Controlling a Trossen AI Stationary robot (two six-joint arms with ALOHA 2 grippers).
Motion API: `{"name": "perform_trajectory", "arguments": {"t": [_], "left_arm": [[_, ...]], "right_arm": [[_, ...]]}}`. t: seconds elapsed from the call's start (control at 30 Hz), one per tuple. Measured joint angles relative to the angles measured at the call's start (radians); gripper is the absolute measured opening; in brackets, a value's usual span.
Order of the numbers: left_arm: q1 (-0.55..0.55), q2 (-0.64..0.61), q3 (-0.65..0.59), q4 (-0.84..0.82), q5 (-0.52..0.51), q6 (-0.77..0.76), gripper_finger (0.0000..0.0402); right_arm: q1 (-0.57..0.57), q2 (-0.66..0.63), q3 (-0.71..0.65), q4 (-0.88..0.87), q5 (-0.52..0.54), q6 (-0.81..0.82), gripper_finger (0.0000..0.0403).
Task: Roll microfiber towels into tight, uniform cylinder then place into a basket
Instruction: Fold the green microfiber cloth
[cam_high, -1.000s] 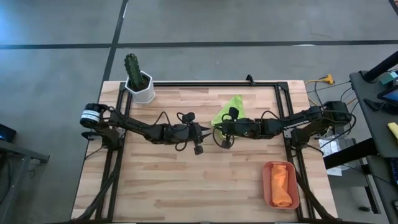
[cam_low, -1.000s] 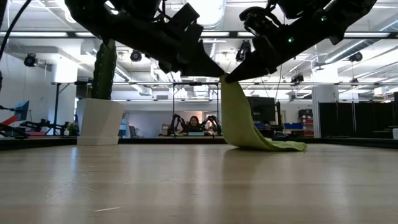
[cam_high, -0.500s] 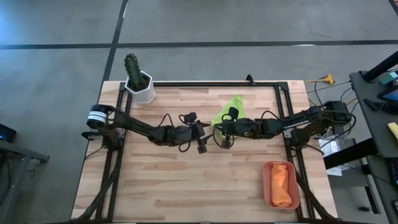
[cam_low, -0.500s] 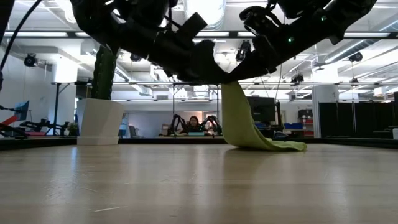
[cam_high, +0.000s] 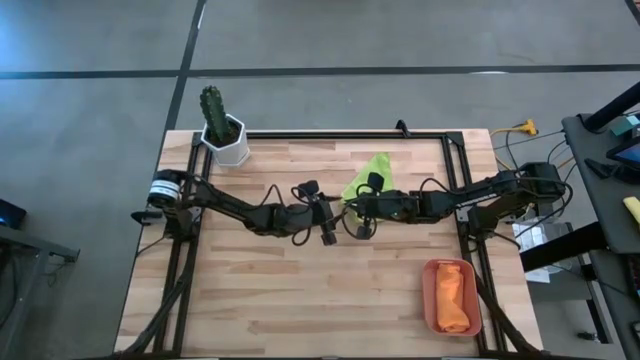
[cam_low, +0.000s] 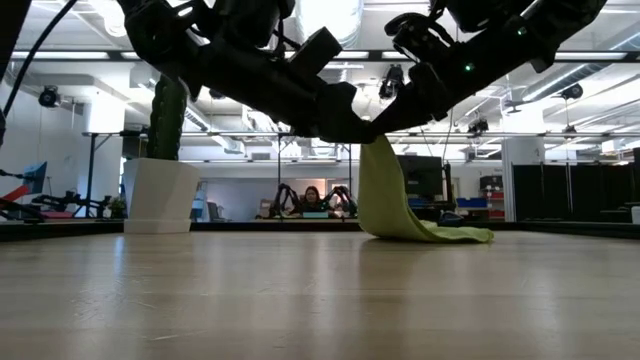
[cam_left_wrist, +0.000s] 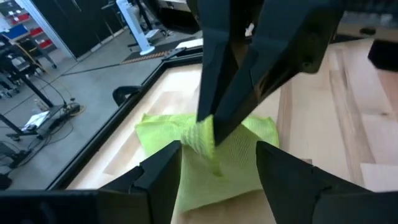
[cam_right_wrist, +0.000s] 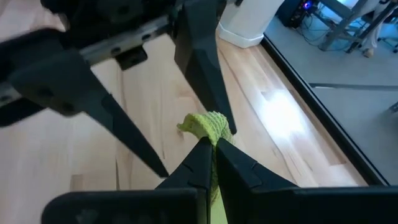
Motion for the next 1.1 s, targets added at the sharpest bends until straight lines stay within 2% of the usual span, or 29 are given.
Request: {"name": "perform_trajectory", "arguments": {"t": [0.17,0.27,0.4,0.57,0.63,0.97,1.1], "left_arm": [[-0.002,-0.007,0.000,0.017,0.000,-0.001,0.0191],[-0.002,-0.007,0.000,0.025,0.000,-0.006,0.0177],[-0.002,-0.007,-0.001,0.025,0.000,-0.026,0.0123],[-0.002,-0.003,-0.005,0.024,-0.001,-0.027,0.0028],[-0.002,-0.002,-0.006,0.022,-0.002,-0.028,0.0009],[-0.003,-0.002,-0.006,0.019,-0.016,-0.029,0.0002],[-0.004,-0.002,-0.007,0.011,-0.007,-0.027,0.0001]], "right_arm": [[0.000,0.000,-0.003,0.000,0.000,-0.005,0.0013],[0.000,0.000,-0.003,0.000,0.001,-0.005,0.0013],[0.000,0.000,-0.003,0.000,0.001,-0.005,0.0013],[0.000,0.000,-0.004,-0.006,0.002,-0.005,0.0013],[0.000,0.000,-0.005,-0.006,0.003,-0.005,0.0013],[0.000,0.000,-0.004,-0.025,-0.002,-0.039,0.0013],[0.000,0.000,-0.002,-0.065,-0.040,-0.073,0.0013]]}}
